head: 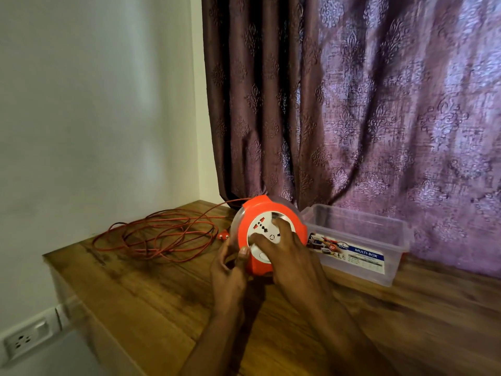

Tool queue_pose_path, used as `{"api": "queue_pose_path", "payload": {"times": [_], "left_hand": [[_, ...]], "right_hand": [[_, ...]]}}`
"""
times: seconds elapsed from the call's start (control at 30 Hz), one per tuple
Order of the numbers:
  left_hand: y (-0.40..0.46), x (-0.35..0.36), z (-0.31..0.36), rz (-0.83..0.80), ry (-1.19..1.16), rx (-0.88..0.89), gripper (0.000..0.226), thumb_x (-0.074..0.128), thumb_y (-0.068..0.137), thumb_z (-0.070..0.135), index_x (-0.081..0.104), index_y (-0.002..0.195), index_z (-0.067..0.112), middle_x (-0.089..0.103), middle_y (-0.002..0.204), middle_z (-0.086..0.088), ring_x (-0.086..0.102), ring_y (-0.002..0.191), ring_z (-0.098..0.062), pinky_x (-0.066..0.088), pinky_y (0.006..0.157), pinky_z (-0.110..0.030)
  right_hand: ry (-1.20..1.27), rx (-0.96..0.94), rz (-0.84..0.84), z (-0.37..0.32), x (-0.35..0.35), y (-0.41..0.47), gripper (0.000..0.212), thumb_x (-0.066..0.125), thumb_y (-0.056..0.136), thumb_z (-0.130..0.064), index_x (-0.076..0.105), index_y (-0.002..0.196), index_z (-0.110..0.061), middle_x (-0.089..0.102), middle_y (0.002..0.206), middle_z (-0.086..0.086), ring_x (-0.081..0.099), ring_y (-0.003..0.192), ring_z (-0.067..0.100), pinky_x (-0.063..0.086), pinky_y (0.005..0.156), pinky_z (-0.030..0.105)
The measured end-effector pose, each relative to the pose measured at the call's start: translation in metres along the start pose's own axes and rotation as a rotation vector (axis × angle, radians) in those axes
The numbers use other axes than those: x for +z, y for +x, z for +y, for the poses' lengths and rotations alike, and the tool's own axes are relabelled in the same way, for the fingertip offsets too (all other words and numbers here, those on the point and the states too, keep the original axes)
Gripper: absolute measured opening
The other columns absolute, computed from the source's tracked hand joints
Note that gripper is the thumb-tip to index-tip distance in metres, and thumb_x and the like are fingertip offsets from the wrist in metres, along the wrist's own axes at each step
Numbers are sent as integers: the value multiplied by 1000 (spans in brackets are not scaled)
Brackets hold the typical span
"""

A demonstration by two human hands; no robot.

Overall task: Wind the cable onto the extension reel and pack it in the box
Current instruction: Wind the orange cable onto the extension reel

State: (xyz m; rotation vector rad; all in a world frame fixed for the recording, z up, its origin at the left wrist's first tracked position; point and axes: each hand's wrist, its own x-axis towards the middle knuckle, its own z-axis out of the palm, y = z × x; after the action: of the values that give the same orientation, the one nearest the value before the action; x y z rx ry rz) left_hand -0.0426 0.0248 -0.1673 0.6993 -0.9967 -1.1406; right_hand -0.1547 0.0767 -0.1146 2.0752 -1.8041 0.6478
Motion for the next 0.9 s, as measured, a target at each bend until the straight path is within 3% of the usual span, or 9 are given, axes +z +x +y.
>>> {"api": "queue_pose_path", "payload": {"times": [0.13,0.27,0.37,0.6,0.77,0.9], "left_hand": [[0,-2,2,-22,37,16,35,67,88,28,63,122,34,72,114,7,71,100,-15,61,81,-41],[1,0,3,-23,75,21,36,67,88,27,62,123,35,72,113,8,72,96,-12,62,80,-41],[1,1,3,-14,87,21,40,68,88,24,62,128,29,70,118,3,69,105,-19,60,84,-47],[-1,1,4,-27,56,22,38,67,89,22,62,127,26,71,118,-1,68,108,-23,60,84,-50],[-4,0,6,-65,72,42,41,66,89,25,60,130,22,70,121,-1,68,109,-23,59,85,-51],[-3,0,5,-55,91,58,43,64,89,25,59,132,23,70,121,1,69,107,-17,62,81,-41]], "right_hand": [[-13,-3,-72,4,1,0,72,53,89,-10,24,141,-50,-5,162,1,30,141,35,44,100,48],[-43,32,-53,9,4,0,67,54,94,-22,18,141,-52,-4,161,2,42,133,35,49,95,46],[-36,74,-21,13,6,-1,71,55,93,-29,8,140,-55,6,158,7,53,122,36,52,88,46],[-52,150,93,12,5,0,66,50,94,-46,6,143,-54,39,134,5,64,99,29,55,69,41],[-43,208,174,7,1,1,63,48,90,-60,23,146,-47,61,123,4,66,98,31,53,72,39],[20,294,217,4,-2,1,61,45,90,-63,34,145,-39,72,105,8,67,96,34,52,75,39]]}}
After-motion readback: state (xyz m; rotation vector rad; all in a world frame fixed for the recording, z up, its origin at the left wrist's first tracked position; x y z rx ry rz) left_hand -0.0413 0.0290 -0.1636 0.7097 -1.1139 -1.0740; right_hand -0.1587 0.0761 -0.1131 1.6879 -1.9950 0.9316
